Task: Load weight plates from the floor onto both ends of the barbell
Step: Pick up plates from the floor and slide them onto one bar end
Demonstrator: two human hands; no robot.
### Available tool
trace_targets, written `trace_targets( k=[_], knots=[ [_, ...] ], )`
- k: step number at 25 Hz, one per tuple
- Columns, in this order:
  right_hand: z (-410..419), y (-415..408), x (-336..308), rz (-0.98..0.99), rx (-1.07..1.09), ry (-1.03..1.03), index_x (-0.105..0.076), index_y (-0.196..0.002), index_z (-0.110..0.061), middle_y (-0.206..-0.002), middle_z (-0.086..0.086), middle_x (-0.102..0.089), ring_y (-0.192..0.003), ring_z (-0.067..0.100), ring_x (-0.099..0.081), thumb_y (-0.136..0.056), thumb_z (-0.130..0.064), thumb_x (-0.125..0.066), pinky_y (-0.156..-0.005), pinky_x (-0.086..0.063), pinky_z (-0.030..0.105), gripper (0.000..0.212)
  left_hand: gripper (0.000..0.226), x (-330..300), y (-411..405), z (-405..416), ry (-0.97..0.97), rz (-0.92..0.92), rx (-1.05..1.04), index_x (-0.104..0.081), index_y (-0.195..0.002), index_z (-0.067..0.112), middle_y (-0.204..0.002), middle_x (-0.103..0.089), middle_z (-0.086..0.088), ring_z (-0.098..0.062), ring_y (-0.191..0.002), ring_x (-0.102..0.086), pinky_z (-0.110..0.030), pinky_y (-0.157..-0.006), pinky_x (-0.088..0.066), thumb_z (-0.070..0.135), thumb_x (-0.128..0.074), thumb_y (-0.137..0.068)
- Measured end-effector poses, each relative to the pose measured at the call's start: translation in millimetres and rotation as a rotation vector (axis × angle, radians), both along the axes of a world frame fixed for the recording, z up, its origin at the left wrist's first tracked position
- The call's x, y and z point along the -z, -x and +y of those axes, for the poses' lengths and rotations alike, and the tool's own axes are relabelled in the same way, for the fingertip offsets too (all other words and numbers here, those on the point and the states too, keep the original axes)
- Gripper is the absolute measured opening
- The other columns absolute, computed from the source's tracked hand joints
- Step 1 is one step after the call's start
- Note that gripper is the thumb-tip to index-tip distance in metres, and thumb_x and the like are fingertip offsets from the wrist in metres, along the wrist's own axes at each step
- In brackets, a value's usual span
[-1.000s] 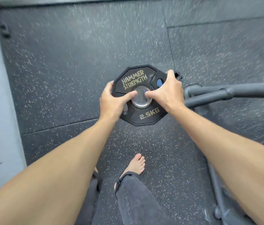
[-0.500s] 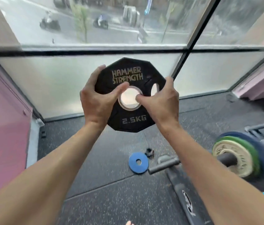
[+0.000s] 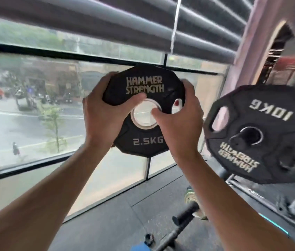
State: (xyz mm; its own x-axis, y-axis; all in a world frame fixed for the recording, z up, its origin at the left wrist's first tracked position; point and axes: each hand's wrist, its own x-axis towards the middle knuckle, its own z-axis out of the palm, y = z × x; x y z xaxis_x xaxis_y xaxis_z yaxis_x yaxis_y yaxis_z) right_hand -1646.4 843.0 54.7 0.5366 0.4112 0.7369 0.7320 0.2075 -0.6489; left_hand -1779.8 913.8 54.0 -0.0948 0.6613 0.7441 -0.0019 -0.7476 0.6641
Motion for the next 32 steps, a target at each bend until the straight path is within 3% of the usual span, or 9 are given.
trace_targets(
  k=[3,13,20,28,32],
  knots=[
    [-57.6,0.1,-37.5,-0.024,0.101,-0.059,-0.052,-0.133,-0.033,-0.108,-0.007,-0.063,-0.096,0.011,-0.062,-0.063,-0.037,-0.078,-0.084,-0.055,0.038,0.075,0.047,-40.4,-7.1,-44.5,-0.068,-0.011,0.109,-0.071,-0.109,0.028,-0.097,-0.074,0.016,-0.002,-0.092,-0.069,-0.031,-0.087,-0.057,0.045,-0.087,-0.068],
    [-237.5,-32.0,-113.8,-0.092,0.323,-0.079,-0.05,-0.132,-0.041,-0.111,-0.005,-0.065,-0.098,0.016,-0.066,-0.061,-0.047,-0.084,-0.087,-0.055,0.041,0.079,0.036,-105.8,-72.1,-181.3,-0.07,-0.126,0.546,-0.074,-0.105,0.024,-0.096,-0.077,0.011,-0.009,-0.091,-0.073,-0.031,-0.082,-0.059,0.029,-0.089,-0.072],
    [-372.3,-43.4,-123.0,-0.106,0.522,-0.066,-0.046,-0.137,-0.041,-0.117,-0.005,-0.063,-0.106,0.018,-0.063,-0.068,-0.05,-0.08,-0.094,-0.05,0.042,0.078,0.03,-116.8,-111.2,-302.4,-0.063,-0.142,0.806,-0.074,-0.102,0.021,-0.094,-0.078,0.01,-0.007,-0.088,-0.073,-0.023,-0.077,-0.055,0.025,-0.087,-0.075],
    [-517.5,-57.5,-113.3,-0.079,0.705,-0.014,-0.043,-0.14,-0.041,-0.12,-0.004,-0.062,-0.112,0.019,-0.062,-0.074,-0.048,-0.076,-0.097,-0.049,0.046,0.074,0.037,-106.3,-154.2,-434.3,-0.034,-0.111,1.046,-0.073,-0.112,0.015,-0.102,-0.078,0.003,-0.014,-0.095,-0.074,-0.03,-0.085,-0.058,0.024,-0.086,-0.078],
    [-563.8,-83.9,-91.0,0.005,0.714,-0.03,-0.045,-0.136,-0.044,-0.118,-0.004,-0.064,-0.107,0.016,-0.065,-0.067,-0.052,-0.073,-0.094,-0.052,0.045,0.074,0.039,-89.8,-183.2,-477.6,-0.019,-0.04,1.117,-0.072,-0.114,0.017,-0.102,-0.077,0.004,-0.013,-0.095,-0.073,-0.034,-0.087,-0.059,0.023,-0.086,-0.078]
  ],
)
